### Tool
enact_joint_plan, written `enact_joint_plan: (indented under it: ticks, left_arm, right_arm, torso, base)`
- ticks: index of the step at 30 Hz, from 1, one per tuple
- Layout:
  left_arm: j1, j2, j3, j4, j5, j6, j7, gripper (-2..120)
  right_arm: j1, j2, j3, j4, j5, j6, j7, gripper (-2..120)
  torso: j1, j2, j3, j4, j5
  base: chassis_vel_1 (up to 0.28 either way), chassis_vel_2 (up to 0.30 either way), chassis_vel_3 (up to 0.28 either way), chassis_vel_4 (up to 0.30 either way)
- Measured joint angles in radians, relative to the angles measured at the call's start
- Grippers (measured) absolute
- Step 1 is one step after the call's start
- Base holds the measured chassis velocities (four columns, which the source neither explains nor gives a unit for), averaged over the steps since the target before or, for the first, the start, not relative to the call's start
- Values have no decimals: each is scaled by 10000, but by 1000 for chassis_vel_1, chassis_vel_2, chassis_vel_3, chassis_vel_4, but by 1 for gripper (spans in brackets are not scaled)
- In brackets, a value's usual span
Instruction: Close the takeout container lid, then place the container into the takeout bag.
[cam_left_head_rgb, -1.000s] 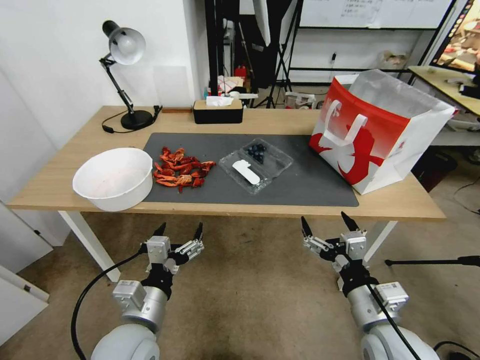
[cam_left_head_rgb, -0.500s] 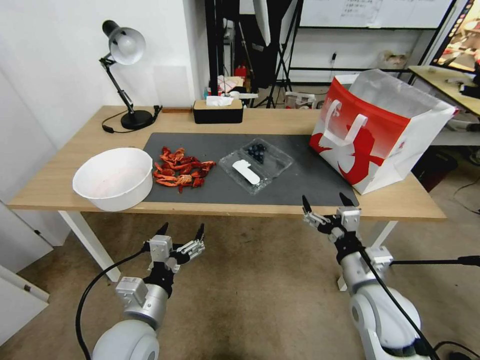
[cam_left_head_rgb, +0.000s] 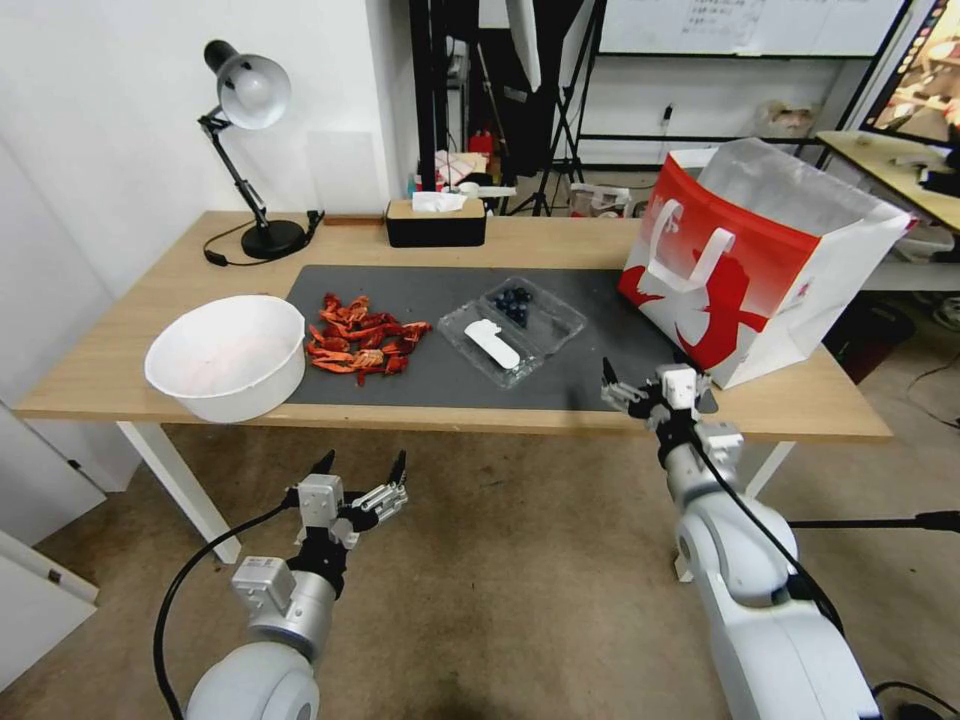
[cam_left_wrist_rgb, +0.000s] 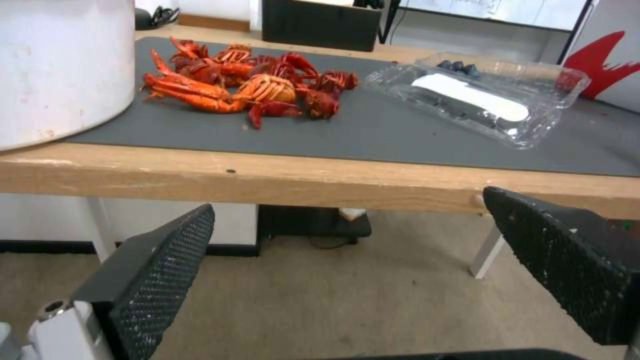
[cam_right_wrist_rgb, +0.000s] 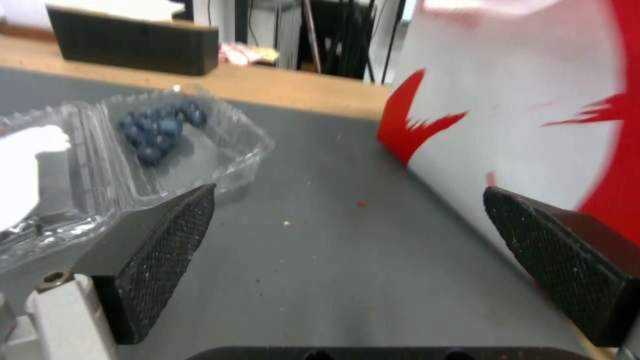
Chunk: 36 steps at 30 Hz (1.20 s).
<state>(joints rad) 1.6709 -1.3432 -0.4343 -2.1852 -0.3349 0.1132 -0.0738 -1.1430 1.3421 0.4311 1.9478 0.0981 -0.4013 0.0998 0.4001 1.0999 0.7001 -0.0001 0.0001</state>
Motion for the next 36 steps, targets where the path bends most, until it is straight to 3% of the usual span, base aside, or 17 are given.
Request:
enact_joint_plan:
  ticks: [13,36]
  left_arm:
    - [-72,-12,-103,215,-40,-6,-17,100]
    - [-158,4,-94,319,-193,33,-51,100]
  right_arm:
    - [1816,241,-1510,-1805,144,-1643,1076,100]
    - [2231,799,-2072,-2264,154,-2155,1156,100]
  torso:
    - [0,0,0,1,-2]
    - [0,2,-1,0,-2]
  base:
    - [0,0,0,0]
    - [0,0,0,0]
